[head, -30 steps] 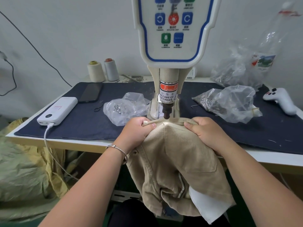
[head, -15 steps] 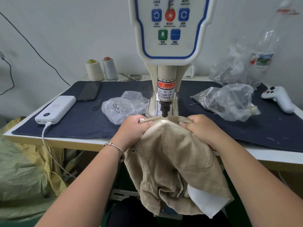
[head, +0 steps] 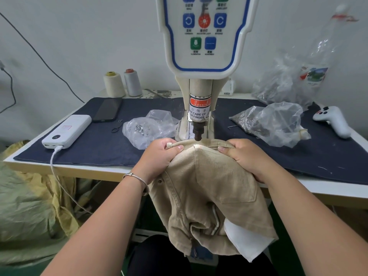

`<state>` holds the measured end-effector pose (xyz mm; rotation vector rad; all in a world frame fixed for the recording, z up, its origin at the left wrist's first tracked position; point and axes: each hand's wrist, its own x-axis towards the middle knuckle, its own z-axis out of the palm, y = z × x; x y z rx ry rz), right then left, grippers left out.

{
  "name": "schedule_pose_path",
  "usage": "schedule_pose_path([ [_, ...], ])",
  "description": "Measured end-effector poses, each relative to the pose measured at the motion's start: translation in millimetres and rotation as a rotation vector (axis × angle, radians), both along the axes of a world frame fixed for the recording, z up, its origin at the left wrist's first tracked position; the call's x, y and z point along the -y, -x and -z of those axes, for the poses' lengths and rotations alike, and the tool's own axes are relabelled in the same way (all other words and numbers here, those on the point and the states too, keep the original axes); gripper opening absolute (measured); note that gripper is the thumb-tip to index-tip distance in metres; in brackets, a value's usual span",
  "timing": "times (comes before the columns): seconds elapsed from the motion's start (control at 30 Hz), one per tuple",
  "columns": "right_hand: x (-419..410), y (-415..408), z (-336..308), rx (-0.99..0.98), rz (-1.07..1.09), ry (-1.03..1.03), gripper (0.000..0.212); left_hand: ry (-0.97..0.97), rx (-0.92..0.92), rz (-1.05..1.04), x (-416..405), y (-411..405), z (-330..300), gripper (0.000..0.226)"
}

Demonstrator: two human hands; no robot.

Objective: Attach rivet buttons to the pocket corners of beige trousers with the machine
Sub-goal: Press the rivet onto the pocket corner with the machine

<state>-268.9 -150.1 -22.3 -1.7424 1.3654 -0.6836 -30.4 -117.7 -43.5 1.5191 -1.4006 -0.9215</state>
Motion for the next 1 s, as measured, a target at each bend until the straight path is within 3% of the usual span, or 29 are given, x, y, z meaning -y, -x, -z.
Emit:
schedule_pose_path([
  [0.4,0.6,1.4,-2.4,0.043,-0.015,-0.045,0.039,-0.013,-0.027,0.022,4.8,-1.8,1.9,0.015],
  [0.6,-0.8,2.5,-5.0,0.09,-0.021,-0.096,0.053,-0.02,-0.047,0.031,5.4,-1.6,1.6,0.016],
  [1.0,0.3,4.8,-1.9,0.146,-0.014,-0.121,0.042,-0.026,-0.067,0.038,4.2,-0.1,0.0,0.016],
])
